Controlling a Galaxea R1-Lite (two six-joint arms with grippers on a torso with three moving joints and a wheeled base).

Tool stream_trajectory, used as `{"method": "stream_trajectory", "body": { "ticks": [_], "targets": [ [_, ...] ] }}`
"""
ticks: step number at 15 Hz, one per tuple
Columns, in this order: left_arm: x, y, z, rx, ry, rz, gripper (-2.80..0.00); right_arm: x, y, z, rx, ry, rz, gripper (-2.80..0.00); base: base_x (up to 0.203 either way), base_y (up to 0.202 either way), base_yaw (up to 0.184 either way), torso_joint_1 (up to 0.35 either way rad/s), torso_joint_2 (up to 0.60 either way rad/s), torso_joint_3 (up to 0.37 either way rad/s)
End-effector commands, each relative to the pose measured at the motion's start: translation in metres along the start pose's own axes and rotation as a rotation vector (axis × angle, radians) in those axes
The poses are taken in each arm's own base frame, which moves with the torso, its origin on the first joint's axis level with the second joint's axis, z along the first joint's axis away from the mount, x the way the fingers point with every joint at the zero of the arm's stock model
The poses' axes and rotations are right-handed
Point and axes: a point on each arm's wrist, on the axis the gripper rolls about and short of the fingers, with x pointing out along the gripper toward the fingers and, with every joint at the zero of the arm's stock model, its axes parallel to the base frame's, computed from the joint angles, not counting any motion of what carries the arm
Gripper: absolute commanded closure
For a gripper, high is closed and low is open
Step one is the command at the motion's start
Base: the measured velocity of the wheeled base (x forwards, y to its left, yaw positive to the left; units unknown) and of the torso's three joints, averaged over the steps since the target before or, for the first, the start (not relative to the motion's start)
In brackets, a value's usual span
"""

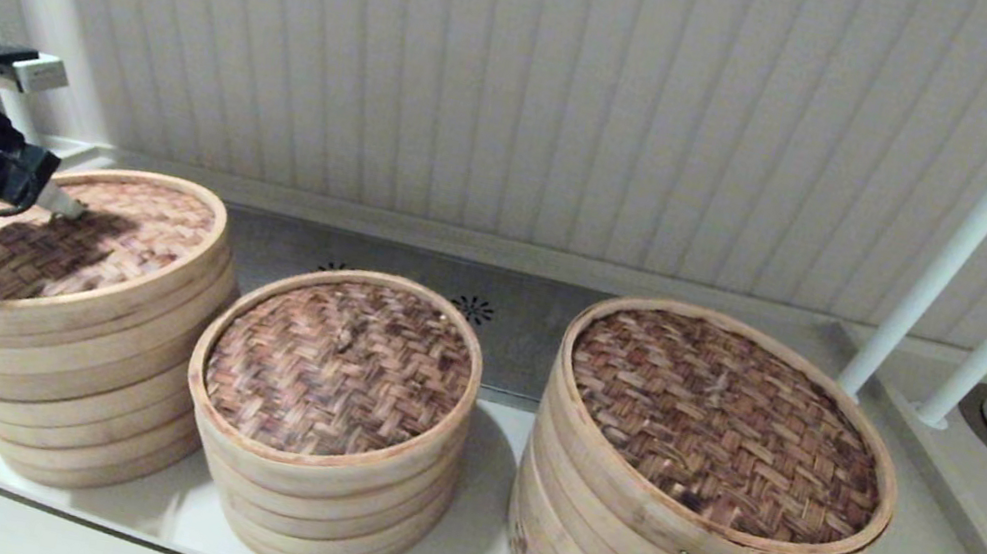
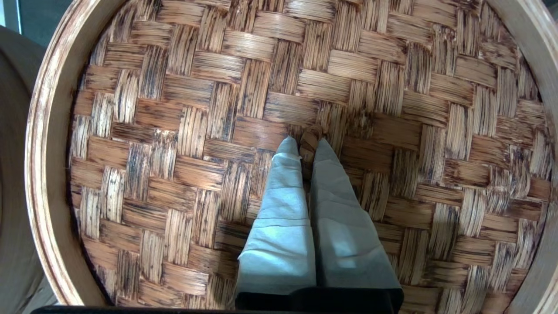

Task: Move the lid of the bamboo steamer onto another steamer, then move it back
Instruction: Pick up the steamer

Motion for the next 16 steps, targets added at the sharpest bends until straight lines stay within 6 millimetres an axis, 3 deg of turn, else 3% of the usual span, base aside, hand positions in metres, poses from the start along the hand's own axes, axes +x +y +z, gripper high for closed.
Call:
{"method": "stream_trajectory", "body": {
  "ticks": [1,6,16],
  "targets": [
    [0.001,-0.001,-0.003,-0.002,0.013,-0.006,0.0,0.0,0.0,-0.001,0.0,0.004,0.0,0.0,0.0,0.0,0.0,0.0,0.0,0.0],
    [0.001,0.0,-0.002,-0.004,0.004,-0.007,0.0,0.0,0.0,-0.001,0.0,0.004,0.0,0.0,0.0,0.0,0.0,0.0,0.0,0.0],
    [-0.036,-0.011,0.007,0.024,-0.104,-0.011,0.0,0.0,0.0,-0.001,0.0,0.004,0.0,0.0,0.0,0.0,0.0,0.0,0.0,0.0]
  ]
}}
